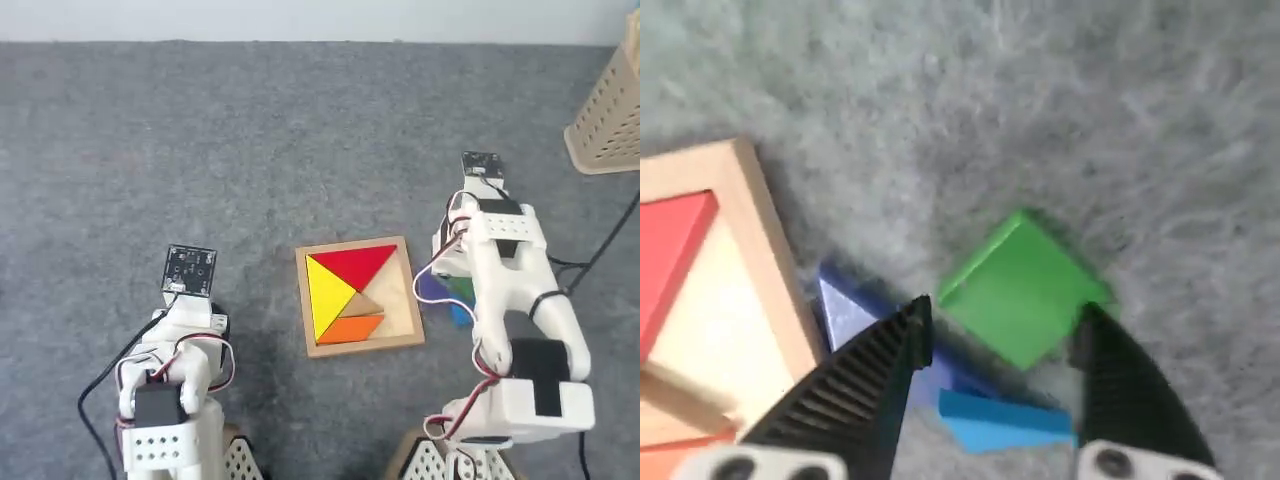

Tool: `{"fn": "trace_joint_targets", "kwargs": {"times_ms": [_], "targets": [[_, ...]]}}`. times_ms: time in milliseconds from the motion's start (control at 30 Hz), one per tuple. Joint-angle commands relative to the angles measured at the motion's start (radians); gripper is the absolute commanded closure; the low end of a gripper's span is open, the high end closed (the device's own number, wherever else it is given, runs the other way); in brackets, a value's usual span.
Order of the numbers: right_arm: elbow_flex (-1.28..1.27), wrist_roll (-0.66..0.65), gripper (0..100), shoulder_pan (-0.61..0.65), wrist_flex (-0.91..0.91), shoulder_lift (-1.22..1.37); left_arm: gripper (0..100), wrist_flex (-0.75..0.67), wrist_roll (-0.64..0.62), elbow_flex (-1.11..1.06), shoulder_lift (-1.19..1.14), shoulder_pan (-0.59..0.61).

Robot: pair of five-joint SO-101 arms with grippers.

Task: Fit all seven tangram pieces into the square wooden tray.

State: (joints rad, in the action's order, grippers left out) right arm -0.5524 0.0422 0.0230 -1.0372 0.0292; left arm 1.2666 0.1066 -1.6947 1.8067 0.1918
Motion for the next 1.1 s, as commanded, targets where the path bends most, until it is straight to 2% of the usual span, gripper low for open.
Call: {"fn": "trace_joint_targets", "kwargs": {"times_ms": [0, 300, 500, 600, 800, 1067], "targets": [[0.075, 0.023, 71.8, 0.015, -0.004, 0.008, 93, 0.000, -0.008, 0.010, 0.021, -0.003], [0.167, 0.023, 72.4, 0.010, -0.010, 0.171, 93, 0.000, -0.008, 0.010, 0.021, -0.003], [0.186, 0.021, 91.3, 0.007, -0.039, 0.168, 93, 0.000, -0.008, 0.010, 0.021, -0.003], [0.183, 0.018, 96.1, 0.007, -0.044, 0.136, 93, 0.000, -0.008, 0.010, 0.021, -0.003], [0.186, 0.017, 96.5, 0.021, -0.084, -0.025, 93, 0.000, -0.008, 0.010, 0.021, -0.003], [0.222, -0.018, 96.8, 0.174, -0.088, -0.200, 93, 0.000, -0.008, 0.010, 0.021, -0.003]]}}
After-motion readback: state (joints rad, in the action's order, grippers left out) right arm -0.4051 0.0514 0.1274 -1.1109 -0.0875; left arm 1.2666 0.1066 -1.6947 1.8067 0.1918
